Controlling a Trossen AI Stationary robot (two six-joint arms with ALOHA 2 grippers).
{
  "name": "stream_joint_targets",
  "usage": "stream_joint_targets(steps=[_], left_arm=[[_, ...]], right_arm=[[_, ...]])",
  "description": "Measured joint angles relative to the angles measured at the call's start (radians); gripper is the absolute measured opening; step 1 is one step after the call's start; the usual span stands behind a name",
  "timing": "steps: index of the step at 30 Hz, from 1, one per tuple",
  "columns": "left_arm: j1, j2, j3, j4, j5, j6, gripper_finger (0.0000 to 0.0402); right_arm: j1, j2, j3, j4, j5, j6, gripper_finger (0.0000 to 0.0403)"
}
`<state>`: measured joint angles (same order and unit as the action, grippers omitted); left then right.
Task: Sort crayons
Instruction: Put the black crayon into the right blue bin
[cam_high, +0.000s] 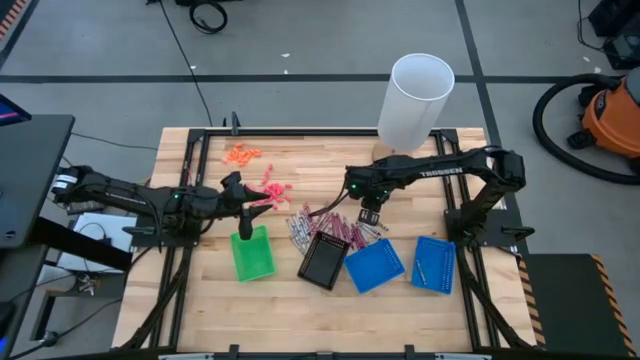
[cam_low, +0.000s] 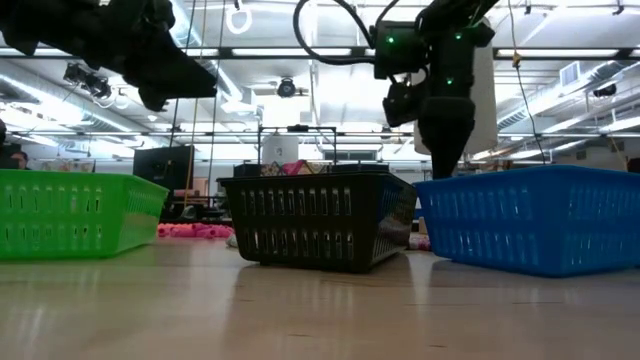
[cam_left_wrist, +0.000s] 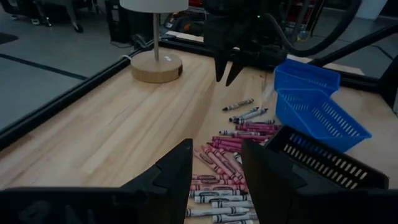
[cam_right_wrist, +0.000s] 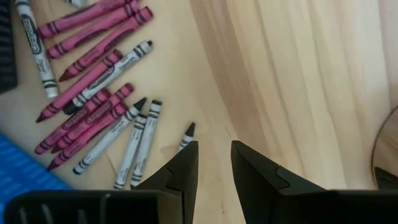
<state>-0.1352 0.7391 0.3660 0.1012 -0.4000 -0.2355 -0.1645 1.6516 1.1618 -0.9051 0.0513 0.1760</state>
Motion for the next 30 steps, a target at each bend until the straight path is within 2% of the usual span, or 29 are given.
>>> stream_joint_targets(steps=[4, 8, 21, 30], left_arm=[[0.0, 0.0, 0.0, -0.005, 0.0, -0.006, 0.0149], [0.0, 0.0, 0.0, 0.0, 0.0, -0.006, 0.0149], [0.0, 0.0, 0.0, 0.0, 0.0, -0.008, 0.0149], [0.0, 0.0, 0.0, 0.0, 0.0, -0.008, 0.0149]], right_arm=[[-0.017, 0.002, 0.0, 0.004, -0.004, 0.009, 0.0105], [-0.024, 0.005, 0.0, 0.009, -0.055, 0.011, 0.0105], [-0.006, 0.143, -0.015, 0.04, -0.079, 0.057, 0.0105], [0.008, 0.163, -0.028, 0.037, -0.109, 0.093, 0.0105]])
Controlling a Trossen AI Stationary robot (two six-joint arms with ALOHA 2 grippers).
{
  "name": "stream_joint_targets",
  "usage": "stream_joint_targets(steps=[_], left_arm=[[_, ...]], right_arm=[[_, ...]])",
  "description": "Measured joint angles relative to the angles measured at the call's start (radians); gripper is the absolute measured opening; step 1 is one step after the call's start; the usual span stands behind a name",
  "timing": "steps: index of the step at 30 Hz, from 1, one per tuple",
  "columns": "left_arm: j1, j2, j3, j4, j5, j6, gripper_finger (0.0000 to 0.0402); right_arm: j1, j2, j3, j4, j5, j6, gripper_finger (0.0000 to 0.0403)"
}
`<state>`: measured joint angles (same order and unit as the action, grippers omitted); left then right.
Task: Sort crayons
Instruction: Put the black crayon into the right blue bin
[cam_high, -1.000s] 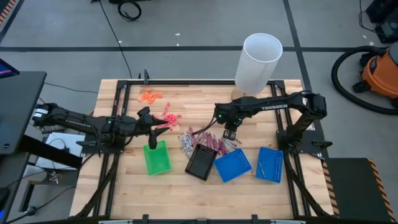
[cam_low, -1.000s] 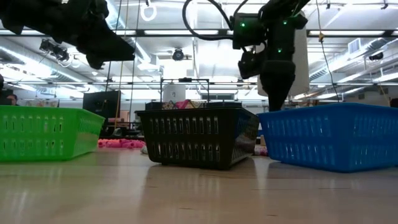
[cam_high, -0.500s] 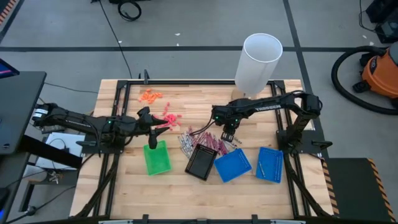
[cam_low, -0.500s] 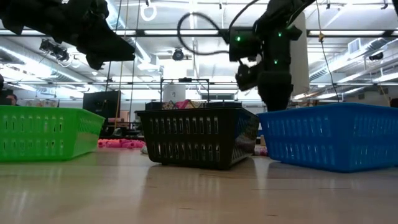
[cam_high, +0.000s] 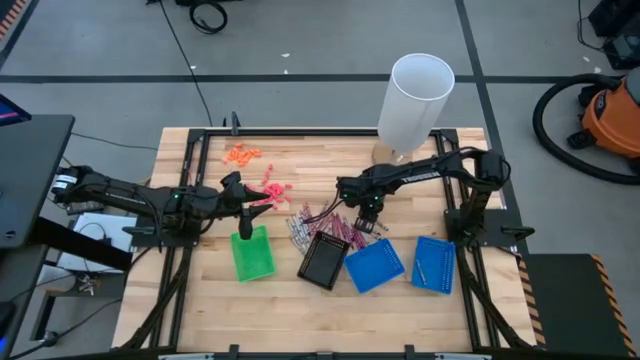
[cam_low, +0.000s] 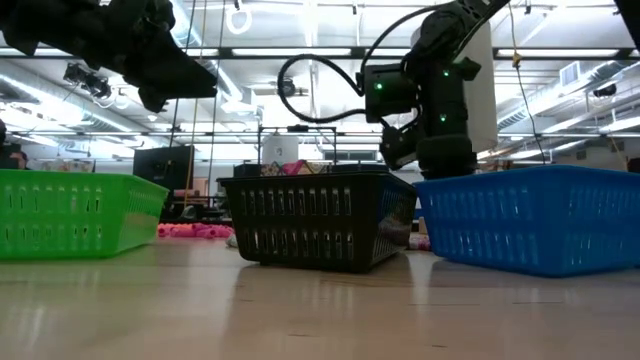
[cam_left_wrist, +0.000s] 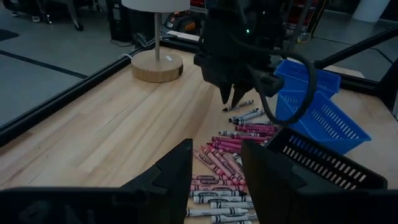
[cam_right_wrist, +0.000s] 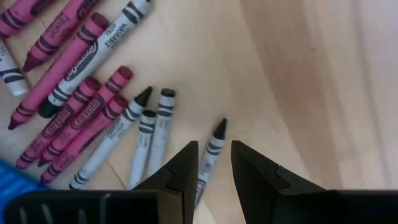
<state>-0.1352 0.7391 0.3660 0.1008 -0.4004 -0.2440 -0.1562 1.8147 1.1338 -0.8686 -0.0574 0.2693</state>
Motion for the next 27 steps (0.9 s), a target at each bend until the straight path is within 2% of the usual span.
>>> stream_joint_targets(steps=[14, 17, 27], left_arm=[[0.0, 0.0, 0.0, 0.008, 0.0, 0.0, 0.0149], [0.0, 0.0, 0.0, 0.011, 0.0, 0.0, 0.0149], [0.0, 0.0, 0.0, 0.013, 0.0, 0.0, 0.0149]], right_arm=[[-0.003, 0.001, -0.071, 0.08, -0.012, 0.02, 0.0105], [-0.002, -0.001, -0.08, 0.084, 0.017, 0.023, 0.0102], [0.0, 0.002, -0.082, 0.084, 0.036, 0.027, 0.0043]])
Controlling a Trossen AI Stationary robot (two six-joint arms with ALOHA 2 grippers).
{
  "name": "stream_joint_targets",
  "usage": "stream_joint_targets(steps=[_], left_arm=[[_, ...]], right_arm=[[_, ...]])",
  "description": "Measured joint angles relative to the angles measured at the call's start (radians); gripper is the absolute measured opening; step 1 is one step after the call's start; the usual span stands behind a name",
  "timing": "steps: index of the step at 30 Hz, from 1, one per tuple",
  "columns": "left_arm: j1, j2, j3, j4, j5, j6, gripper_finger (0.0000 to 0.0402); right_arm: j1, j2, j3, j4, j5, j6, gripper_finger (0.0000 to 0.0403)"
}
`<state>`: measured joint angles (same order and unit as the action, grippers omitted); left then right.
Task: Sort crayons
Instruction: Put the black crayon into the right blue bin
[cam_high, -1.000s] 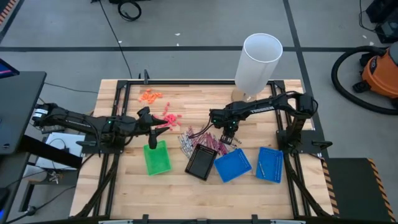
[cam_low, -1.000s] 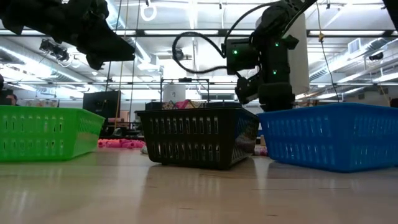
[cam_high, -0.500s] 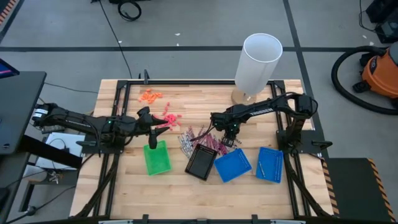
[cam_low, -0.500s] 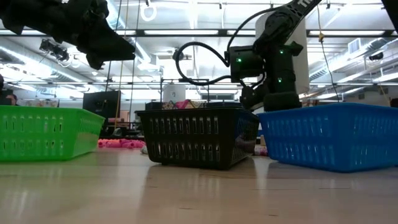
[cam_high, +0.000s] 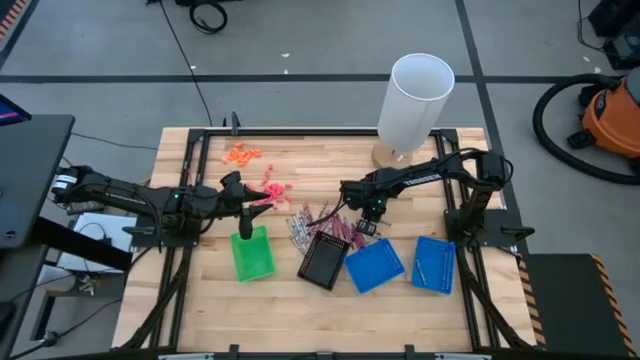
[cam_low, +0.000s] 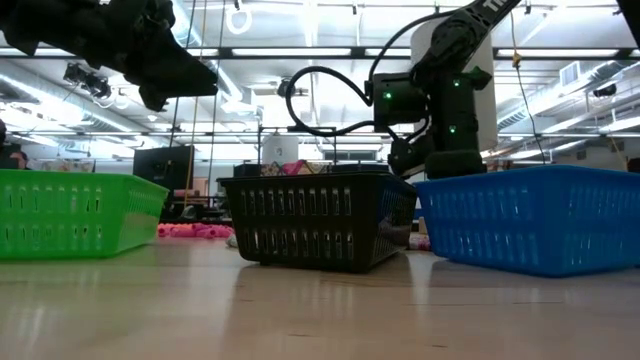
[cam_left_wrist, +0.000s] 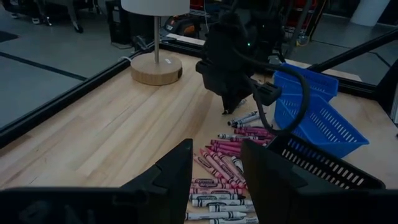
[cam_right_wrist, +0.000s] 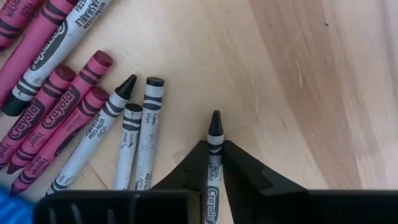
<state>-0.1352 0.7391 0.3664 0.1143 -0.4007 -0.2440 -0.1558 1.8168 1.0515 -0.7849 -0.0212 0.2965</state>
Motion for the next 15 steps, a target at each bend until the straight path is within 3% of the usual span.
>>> stream_joint_targets(steps=[15], left_arm=[[0.0, 0.0, 0.0, 0.007, 0.0, -0.008, 0.0149]], right_arm=[[0.006, -0.017, 0.015, -0.031, 0.041, -0.012, 0.0031]])
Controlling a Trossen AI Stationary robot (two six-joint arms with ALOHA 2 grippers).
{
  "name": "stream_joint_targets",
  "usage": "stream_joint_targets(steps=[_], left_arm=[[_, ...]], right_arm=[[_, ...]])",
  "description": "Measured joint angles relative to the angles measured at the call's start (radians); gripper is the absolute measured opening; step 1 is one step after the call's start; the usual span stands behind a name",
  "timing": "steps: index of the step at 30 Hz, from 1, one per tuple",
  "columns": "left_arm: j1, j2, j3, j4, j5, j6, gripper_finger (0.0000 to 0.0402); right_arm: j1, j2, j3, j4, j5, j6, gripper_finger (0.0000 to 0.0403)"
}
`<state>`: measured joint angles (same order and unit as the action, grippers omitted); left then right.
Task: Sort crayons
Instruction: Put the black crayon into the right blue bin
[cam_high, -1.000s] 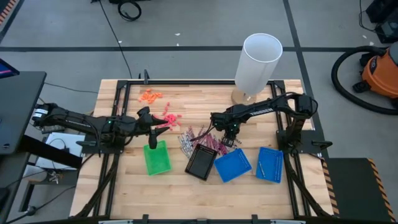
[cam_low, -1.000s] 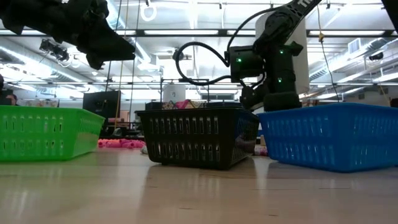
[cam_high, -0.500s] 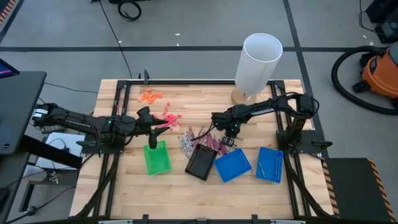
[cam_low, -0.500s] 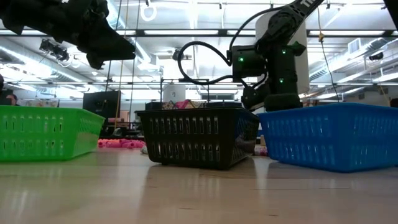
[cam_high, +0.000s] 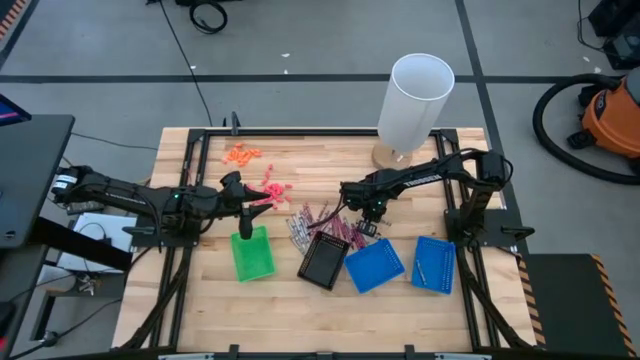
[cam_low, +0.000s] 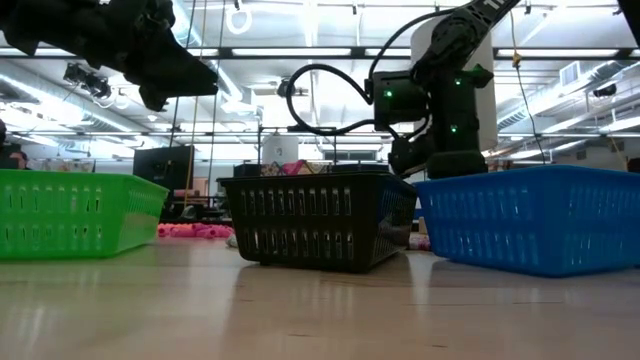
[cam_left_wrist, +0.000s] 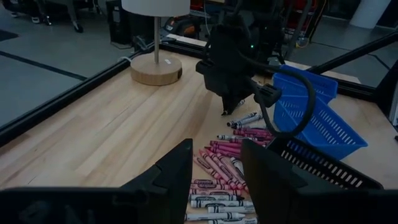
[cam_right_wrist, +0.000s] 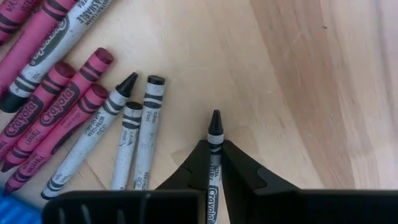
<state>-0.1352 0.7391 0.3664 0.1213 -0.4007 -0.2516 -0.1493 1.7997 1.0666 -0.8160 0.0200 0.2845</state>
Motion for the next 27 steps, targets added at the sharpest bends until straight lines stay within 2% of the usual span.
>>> stream_joint_targets(steps=[14, 27], left_arm=[[0.0, 0.0, 0.0, 0.006, 0.0, -0.002, 0.0149], [0.0, 0.0, 0.0, 0.006, 0.0, -0.01, 0.0149]], right_arm=[[0.004, -0.031, 0.136, -0.165, 0.059, -0.03, 0.0031], [0.07, -0.258, 0.165, -0.256, 0.139, 0.05, 0.0031]])
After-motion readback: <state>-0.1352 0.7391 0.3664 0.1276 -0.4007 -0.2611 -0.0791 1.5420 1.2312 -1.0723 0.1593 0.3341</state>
